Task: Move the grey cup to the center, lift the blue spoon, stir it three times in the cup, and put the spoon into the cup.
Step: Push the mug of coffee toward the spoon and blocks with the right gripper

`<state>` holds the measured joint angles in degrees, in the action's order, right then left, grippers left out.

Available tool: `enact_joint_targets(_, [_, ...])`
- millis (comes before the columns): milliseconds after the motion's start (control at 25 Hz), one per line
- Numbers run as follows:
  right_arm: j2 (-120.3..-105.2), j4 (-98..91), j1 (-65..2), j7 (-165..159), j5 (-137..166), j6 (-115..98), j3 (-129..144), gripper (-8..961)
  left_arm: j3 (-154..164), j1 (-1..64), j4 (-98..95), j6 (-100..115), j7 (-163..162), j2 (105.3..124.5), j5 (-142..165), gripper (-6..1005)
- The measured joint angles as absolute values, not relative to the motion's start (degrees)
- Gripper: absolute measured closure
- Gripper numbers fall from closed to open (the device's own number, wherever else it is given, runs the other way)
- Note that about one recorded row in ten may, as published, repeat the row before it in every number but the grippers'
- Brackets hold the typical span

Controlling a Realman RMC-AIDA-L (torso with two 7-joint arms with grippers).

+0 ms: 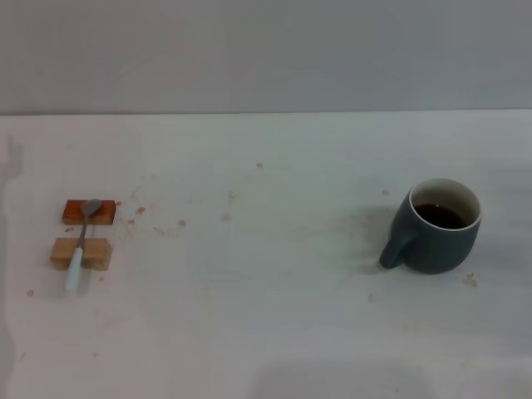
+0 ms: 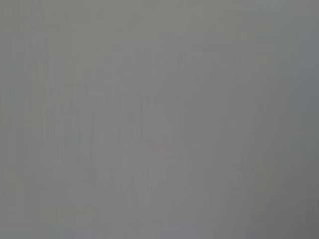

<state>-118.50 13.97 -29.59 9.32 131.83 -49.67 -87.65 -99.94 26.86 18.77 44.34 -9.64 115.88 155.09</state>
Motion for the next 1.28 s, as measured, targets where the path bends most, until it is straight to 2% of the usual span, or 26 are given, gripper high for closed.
enact_joint_targets(1280, [-118.75,13.64,-29.79,9.32,131.84,-48.84,-84.25,703,-100.02,28.06,17.93,44.64,-9.17,115.57,155.1,302])
